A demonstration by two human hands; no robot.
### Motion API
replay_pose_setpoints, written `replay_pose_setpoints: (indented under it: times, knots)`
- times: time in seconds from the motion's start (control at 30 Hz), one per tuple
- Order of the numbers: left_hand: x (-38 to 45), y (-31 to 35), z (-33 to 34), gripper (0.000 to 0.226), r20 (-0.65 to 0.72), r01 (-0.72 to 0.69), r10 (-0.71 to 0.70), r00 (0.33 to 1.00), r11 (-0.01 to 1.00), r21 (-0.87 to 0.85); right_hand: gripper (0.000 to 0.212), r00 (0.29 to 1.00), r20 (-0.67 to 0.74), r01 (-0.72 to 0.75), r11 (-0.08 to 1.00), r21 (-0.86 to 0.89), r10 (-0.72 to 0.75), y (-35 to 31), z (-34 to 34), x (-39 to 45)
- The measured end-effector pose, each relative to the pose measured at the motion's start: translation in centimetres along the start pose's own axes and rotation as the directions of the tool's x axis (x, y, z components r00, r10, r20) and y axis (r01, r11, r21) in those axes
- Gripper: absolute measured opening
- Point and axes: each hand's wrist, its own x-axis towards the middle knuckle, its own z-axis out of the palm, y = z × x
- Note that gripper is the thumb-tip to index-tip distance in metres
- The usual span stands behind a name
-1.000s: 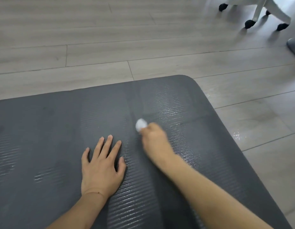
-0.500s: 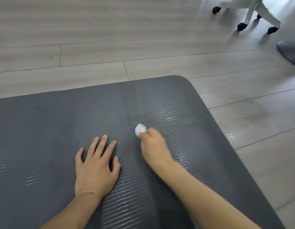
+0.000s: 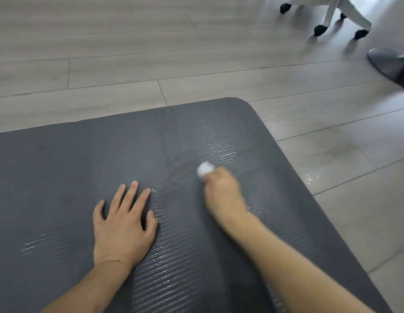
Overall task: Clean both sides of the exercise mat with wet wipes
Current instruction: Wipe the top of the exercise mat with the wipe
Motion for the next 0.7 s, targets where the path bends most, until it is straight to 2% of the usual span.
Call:
replay_pose_setpoints:
  times: [0.07,0.1,0.13,0.2,0.23,0.27,0.3,0.37,0.43,0.5,0.57,0.6,0.67,0.7]
  knots:
    - [-0.1,0.0,0.0,0.062,-0.004,-0.003,0.003,1.0,1.0,0.003,0.014,0.937,0.129,0.332,0.942,-0.04,-0.325,-2.8,2.1,-3.0]
    - [-0.1,0.0,-0.1,0.063,-0.001,-0.002,0.002,1.0,1.0,0.006,0.019,0.898,0.157,0.424,0.903,-0.062,-0.411,-1.3,2.2,-2.5]
    - [-0.1,0.1,-0.1,0.063,0.0,-0.001,0.001,1.0,1.0,0.009,0.019,0.915,0.139,0.395,0.912,-0.112,-0.379,1.1,1.3,-1.1]
    - [-0.1,0.1,-0.1,0.062,-0.003,0.002,-0.002,1.0,1.0,0.017,0.024,0.992,0.004,0.121,0.957,-0.265,-0.124,7.1,-2.3,2.0]
    - [-0.1,0.2,-0.1,0.062,-0.005,0.006,-0.005,1.0,1.0,0.014,0.027,0.995,-0.077,-0.077,0.953,-0.293,0.057,10.1,-4.2,3.2]
    - [-0.1,0.2,-0.1,0.062,-0.006,0.009,-0.009,1.0,1.0,0.01,0.026,0.968,-0.137,-0.241,0.926,-0.289,0.209,12.7,-5.6,3.9]
    - [-0.1,0.2,0.0,0.061,-0.005,0.009,-0.009,1.0,1.0,0.009,0.025,0.932,-0.204,-0.346,0.906,-0.245,0.3,14.3,-6.3,4.4]
    - [-0.1,0.2,-0.1,0.062,0.006,0.004,-0.004,1.0,1.0,0.012,0.02,0.908,-0.22,-0.394,0.905,-0.164,0.356,12.3,-5.2,3.8]
    - [-0.1,0.1,-0.2,0.064,0.023,0.003,-0.003,1.0,1.0,0.01,0.015,0.945,-0.172,-0.293,0.953,-0.078,0.277,6.5,-2.2,2.1]
    - [0.0,0.0,-0.3,0.065,0.031,0.002,-0.002,1.0,1.0,0.004,0.016,1.0,-0.018,-0.027,0.998,-0.051,0.026,-0.3,1.0,-0.6]
    - [0.0,0.1,-0.4,0.065,0.034,0.002,-0.002,0.999,1.0,-0.004,0.017,0.953,0.135,0.278,0.96,-0.041,-0.27,-3.8,3.6,-3.7]
    - [-0.1,0.1,-0.4,0.065,0.034,0.003,-0.003,0.999,1.0,-0.002,0.021,0.93,0.151,0.346,0.937,-0.045,-0.336,-3.1,3.6,-3.7]
    - [-0.1,0.1,-0.4,0.065,0.039,0.004,-0.004,0.999,1.0,0.001,0.025,0.965,0.099,0.252,0.961,-0.115,-0.241,1.5,1.3,-1.6]
    - [-0.1,0.1,-0.5,0.065,0.041,0.004,-0.004,0.999,1.0,0.0,0.026,0.992,0.059,0.122,0.978,-0.17,-0.113,4.7,-0.5,-0.3]
